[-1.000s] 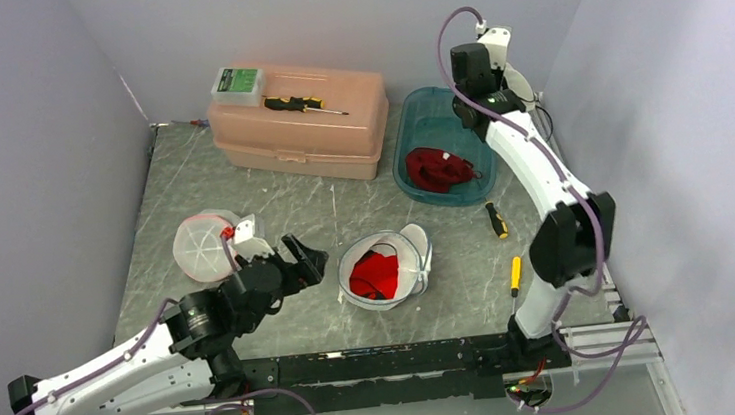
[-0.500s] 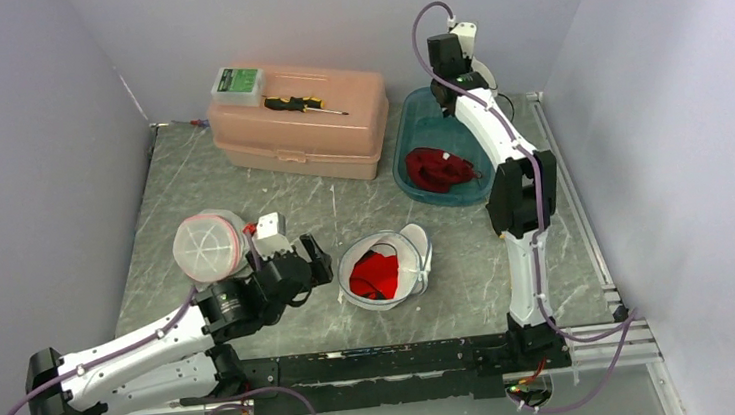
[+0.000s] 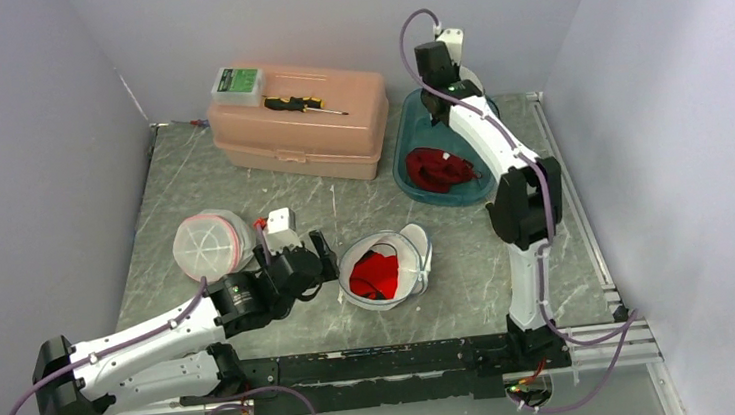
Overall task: Unzip the laundry bag and remove the bra
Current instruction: Place the bra in the bin.
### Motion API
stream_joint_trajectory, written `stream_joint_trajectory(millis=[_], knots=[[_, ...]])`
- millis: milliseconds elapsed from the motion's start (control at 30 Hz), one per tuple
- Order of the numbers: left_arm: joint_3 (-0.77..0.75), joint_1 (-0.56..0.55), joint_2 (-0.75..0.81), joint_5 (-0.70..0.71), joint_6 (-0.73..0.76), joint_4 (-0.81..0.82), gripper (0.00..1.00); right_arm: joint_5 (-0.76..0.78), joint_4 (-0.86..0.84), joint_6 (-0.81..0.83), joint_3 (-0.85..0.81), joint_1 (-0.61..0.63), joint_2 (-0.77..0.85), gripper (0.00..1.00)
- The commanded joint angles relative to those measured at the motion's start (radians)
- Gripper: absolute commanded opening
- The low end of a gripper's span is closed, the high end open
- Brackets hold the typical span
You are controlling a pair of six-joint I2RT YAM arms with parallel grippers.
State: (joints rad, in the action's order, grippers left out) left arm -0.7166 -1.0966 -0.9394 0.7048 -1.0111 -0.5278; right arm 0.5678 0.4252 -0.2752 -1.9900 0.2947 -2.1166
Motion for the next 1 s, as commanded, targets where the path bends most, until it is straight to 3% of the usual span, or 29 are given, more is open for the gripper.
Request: stream_joint_trajectory(millis=[0, 233, 633, 967], knots=[[-0.016, -0.004, 0.017, -0.02, -0.007, 0.042, 0.94, 0.06, -0.057, 0.046, -0.03, 0.021, 0.205, 0.0], [0.005, -0.003, 0.025, -0.033, -0.06, 0.033, 0.94, 0.022, 0.074, 0.018, -0.164, 0.044, 0.159, 0.0], [0.02, -0.004, -0.007, -0.059, -0.095, 0.013, 0.94, -0.005, 0.086, -0.037, -0.156, 0.028, -0.026, 0.0], [0.002, -0.003, -0.06, -0.037, -0.081, -0.005, 0.94, 0.001, 0.19, -0.049, -0.261, -0.018, -0.217, 0.0]])
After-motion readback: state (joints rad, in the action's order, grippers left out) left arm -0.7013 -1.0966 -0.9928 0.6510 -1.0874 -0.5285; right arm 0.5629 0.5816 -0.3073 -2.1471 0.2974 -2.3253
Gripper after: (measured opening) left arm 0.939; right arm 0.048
